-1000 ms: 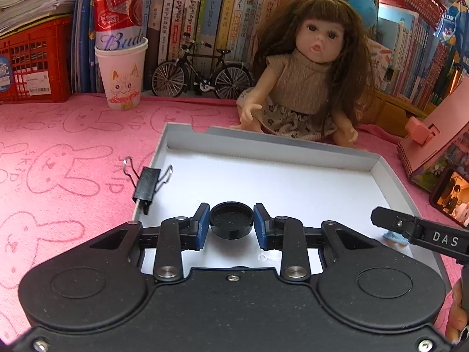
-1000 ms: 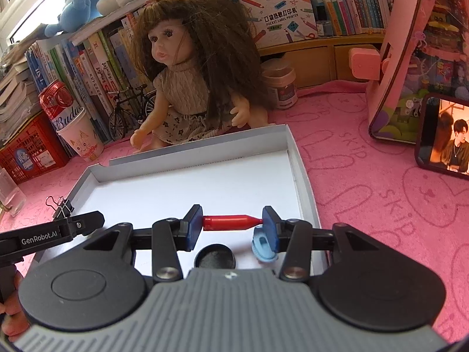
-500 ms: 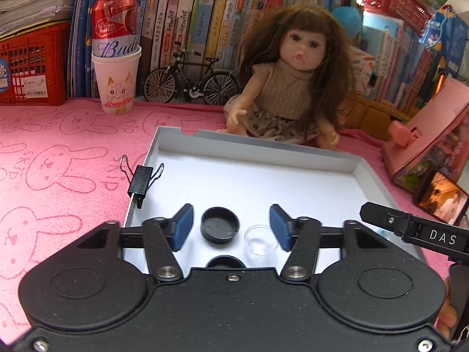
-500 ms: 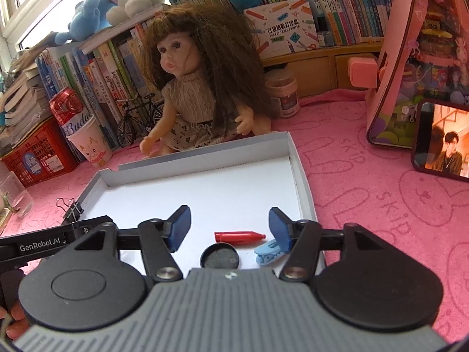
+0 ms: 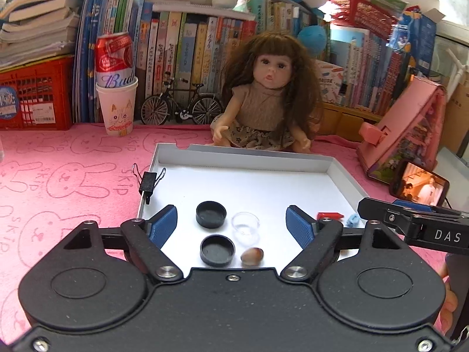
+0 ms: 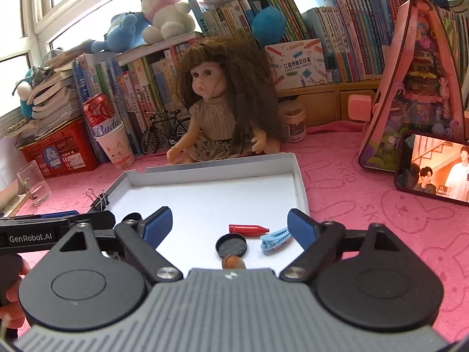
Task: Organize rigid objects
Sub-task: 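Open both grippers to release the cap and marker into the tray, then move the left gripper back toward another black cap on the table, then grasp the black cap with the left gripper while the right grasps the blue clip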
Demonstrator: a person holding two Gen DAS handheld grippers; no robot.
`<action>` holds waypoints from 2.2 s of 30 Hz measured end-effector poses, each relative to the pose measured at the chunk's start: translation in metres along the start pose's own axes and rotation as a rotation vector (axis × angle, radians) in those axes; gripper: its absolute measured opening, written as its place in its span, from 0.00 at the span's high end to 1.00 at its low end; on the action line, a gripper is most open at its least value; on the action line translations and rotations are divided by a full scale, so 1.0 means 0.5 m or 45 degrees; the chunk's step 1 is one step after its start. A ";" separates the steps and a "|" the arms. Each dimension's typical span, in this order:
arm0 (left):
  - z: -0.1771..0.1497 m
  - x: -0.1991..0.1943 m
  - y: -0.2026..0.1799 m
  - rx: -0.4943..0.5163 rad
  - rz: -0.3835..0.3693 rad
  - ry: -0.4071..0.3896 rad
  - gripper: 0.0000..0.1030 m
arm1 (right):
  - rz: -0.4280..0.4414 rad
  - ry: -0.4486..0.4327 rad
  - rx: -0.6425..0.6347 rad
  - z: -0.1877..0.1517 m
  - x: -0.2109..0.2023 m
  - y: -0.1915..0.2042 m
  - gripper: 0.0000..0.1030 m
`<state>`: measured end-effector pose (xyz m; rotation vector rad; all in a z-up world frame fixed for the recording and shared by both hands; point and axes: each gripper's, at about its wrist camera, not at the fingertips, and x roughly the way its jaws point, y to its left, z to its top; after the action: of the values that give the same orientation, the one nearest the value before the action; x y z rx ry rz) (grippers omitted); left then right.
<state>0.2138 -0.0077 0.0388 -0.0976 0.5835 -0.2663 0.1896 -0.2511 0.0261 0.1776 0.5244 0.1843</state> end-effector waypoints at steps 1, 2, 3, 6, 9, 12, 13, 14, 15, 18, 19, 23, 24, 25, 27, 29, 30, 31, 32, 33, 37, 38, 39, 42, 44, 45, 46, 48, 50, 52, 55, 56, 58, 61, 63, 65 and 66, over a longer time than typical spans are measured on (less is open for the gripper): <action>-0.005 -0.010 -0.004 0.012 -0.004 -0.009 0.21 | 0.006 -0.004 -0.003 -0.002 -0.007 0.001 0.07; -0.010 -0.019 -0.007 0.021 -0.008 -0.015 0.21 | 0.013 -0.008 -0.007 -0.005 -0.016 0.002 0.06; -0.016 -0.029 -0.011 0.032 -0.013 -0.022 0.21 | 0.016 -0.015 -0.010 -0.008 -0.024 0.003 0.06; -0.031 -0.056 -0.022 0.062 -0.029 -0.037 0.20 | 0.024 -0.039 -0.030 -0.017 -0.048 0.008 0.02; -0.048 -0.081 -0.033 0.075 -0.052 -0.048 0.20 | 0.032 -0.061 -0.059 -0.026 -0.071 0.015 0.00; -0.065 -0.104 -0.042 0.092 -0.072 -0.063 0.20 | 0.039 -0.080 -0.089 -0.035 -0.091 0.023 0.00; -0.069 -0.111 -0.045 0.100 -0.078 -0.066 0.20 | 0.041 -0.084 -0.097 -0.038 -0.098 0.025 0.00; -0.074 -0.118 -0.048 0.106 -0.081 -0.070 0.20 | 0.043 -0.086 -0.103 -0.041 -0.103 0.026 0.00; -0.080 -0.126 -0.051 0.112 -0.085 -0.075 0.20 | 0.044 -0.088 -0.107 -0.045 -0.110 0.028 0.00; -0.093 -0.148 -0.057 0.122 -0.105 -0.083 0.19 | 0.049 -0.079 -0.105 -0.055 -0.123 0.028 0.00; -0.098 -0.154 -0.058 0.123 -0.112 -0.085 0.19 | 0.050 -0.069 -0.105 -0.057 -0.126 0.028 0.00; -0.117 -0.171 -0.062 0.129 -0.128 -0.075 0.18 | 0.037 -0.060 -0.115 -0.073 -0.142 0.028 0.00; -0.122 -0.174 -0.063 0.135 -0.129 -0.072 0.18 | 0.033 -0.061 -0.118 -0.076 -0.146 0.027 0.00; -0.127 -0.177 -0.064 0.142 -0.128 -0.070 0.18 | 0.029 -0.062 -0.116 -0.080 -0.150 0.026 0.00; -0.136 -0.184 -0.066 0.160 -0.125 -0.073 0.18 | 0.023 -0.066 -0.104 -0.088 -0.158 0.021 0.00; -0.146 -0.191 -0.068 0.170 -0.122 -0.078 0.18 | 0.019 -0.067 -0.087 -0.095 -0.166 0.015 0.00; -0.151 -0.194 -0.068 0.175 -0.123 -0.079 0.18 | 0.015 -0.065 -0.077 -0.100 -0.169 0.011 0.00; -0.156 -0.198 -0.069 0.179 -0.124 -0.078 0.18 | 0.009 -0.060 -0.072 -0.103 -0.171 0.008 0.00; -0.161 -0.201 -0.070 0.185 -0.123 -0.078 0.18 | -0.001 -0.054 -0.070 -0.108 -0.174 0.006 0.00; -0.167 -0.203 -0.071 0.191 -0.121 -0.080 0.18 | -0.014 -0.051 -0.070 -0.112 -0.176 0.004 0.00; -0.191 -0.212 -0.070 0.211 -0.116 -0.073 0.18 | -0.039 -0.053 -0.082 -0.138 -0.191 -0.004 0.00; -0.195 -0.214 -0.068 0.210 -0.119 -0.067 0.18 | -0.041 -0.052 -0.088 -0.144 -0.194 -0.005 0.00; -0.201 -0.216 -0.067 0.210 -0.122 -0.061 0.18 | -0.044 -0.050 -0.093 -0.149 -0.197 -0.006 0.00; -0.216 -0.221 -0.064 0.215 -0.123 -0.053 0.18 | -0.056 -0.042 -0.100 -0.161 -0.204 -0.009 0.00; -0.225 -0.222 -0.063 0.223 -0.118 -0.046 0.18 | -0.058 -0.036 -0.099 -0.169 -0.207 -0.012 0.00; -0.230 -0.223 -0.063 0.227 -0.114 -0.043 0.18 | -0.058 -0.035 -0.095 -0.174 -0.209 -0.014 0.00; -0.234 -0.224 -0.062 0.231 -0.112 -0.041 0.18 | -0.058 -0.031 -0.090 -0.177 -0.209 -0.016 0.00; -0.246 -0.227 -0.063 0.239 -0.104 -0.041 0.18 | -0.062 -0.016 -0.080 -0.184 -0.210 -0.021 0.00; -0.255 -0.230 -0.062 0.242 -0.097 -0.038 0.18 | -0.072 -0.009 -0.073 -0.193 -0.212 -0.025 0.00; -0.264 -0.233 -0.060 0.243 -0.095 -0.031 0.19 | -0.089 -0.001 -0.075 -0.202 -0.214 -0.027 0.00; -0.275 -0.237 -0.055 0.239 -0.099 -0.023 0.24 | -0.112 0.009 -0.088 -0.217 -0.219 -0.028 0.00; -0.278 -0.239 -0.054 0.238 -0.099 -0.024 0.25 | -0.118 0.009 -0.090 -0.222 -0.222 -0.028 0.00; -0.282 -0.242 -0.053 0.237 -0.100 -0.023 0.28 | -0.124 0.009 -0.099 -0.230 -0.227 -0.025 0.00; -0.287 -0.245 -0.055 0.229 -0.108 -0.025 0.35 | -0.138 -0.023 -0.120 -0.242 -0.239 -0.015 0.00; -0.288 -0.245 -0.057 0.223 -0.113 -0.024 0.39 | -0.133 -0.036 -0.123 -0.246 -0.245 -0.007 0.00; -0.289 -0.245 -0.060 0.218 -0.118 -0.026 0.42 | -0.115 -0.037 -0.117 -0.249 -0.248 0.001 0.00; -0.290 -0.243 -0.062 0.214 -0.121 -0.024 0.44 | -0.108 -0.036 -0.117 -0.251 -0.249 0.005 0.00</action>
<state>0.0290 -0.0065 -0.0118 0.0350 0.5364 -0.4053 0.0194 -0.2608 -0.0205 0.0682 0.4937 0.1227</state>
